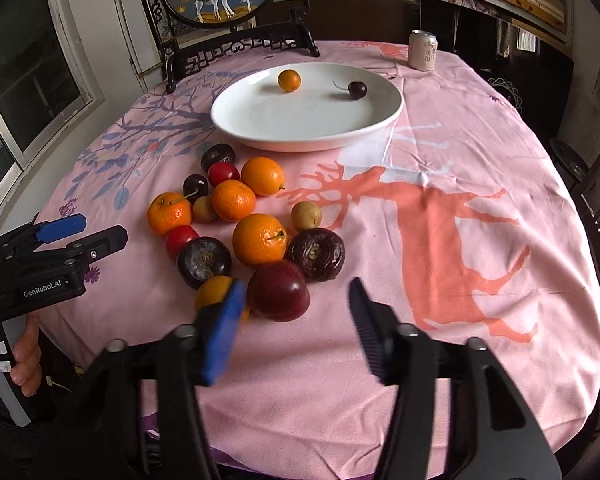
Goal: Organize fruits
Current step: 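Withdraw both open tools from the plate back toward the fruit pile, then grasp a red plum with the right tool while the left tool grasps a tangerine, drop both on plate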
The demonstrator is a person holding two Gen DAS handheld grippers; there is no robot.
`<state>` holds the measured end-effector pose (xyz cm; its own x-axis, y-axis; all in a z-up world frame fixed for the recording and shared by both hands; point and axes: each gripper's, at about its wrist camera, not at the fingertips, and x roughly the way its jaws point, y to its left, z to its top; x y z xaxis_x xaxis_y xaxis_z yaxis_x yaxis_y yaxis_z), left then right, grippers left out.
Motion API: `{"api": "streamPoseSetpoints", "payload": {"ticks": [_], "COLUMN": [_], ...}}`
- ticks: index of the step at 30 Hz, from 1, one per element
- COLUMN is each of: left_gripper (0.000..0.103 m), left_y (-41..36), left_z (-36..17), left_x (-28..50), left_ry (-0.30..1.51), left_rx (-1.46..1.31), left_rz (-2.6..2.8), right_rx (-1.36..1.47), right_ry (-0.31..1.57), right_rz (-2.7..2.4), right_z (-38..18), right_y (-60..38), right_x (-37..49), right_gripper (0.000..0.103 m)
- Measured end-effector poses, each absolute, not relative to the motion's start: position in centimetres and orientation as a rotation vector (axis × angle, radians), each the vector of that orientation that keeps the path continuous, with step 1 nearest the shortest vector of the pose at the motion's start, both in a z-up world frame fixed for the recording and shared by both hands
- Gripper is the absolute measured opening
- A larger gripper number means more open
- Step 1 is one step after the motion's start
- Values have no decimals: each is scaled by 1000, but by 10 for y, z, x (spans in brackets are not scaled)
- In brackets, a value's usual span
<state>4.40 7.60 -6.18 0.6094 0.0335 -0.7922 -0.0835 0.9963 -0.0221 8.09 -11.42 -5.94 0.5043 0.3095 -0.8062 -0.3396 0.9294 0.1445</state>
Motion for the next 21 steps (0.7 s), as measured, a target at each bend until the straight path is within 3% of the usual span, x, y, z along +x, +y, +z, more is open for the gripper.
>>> {"api": "streamPoseSetpoints", "payload": {"ticks": [21], "left_gripper": [84], "left_y": [55], "left_z": [-97], "left_x": [85], "left_ry": [991], "left_rx": [16], "left_rz": [46], "right_rx": [30], "right_ry": [1085], "right_rz": [436], "right_z": [-90], "right_y": [-120], "right_x": [85], "right_gripper": [40]}}
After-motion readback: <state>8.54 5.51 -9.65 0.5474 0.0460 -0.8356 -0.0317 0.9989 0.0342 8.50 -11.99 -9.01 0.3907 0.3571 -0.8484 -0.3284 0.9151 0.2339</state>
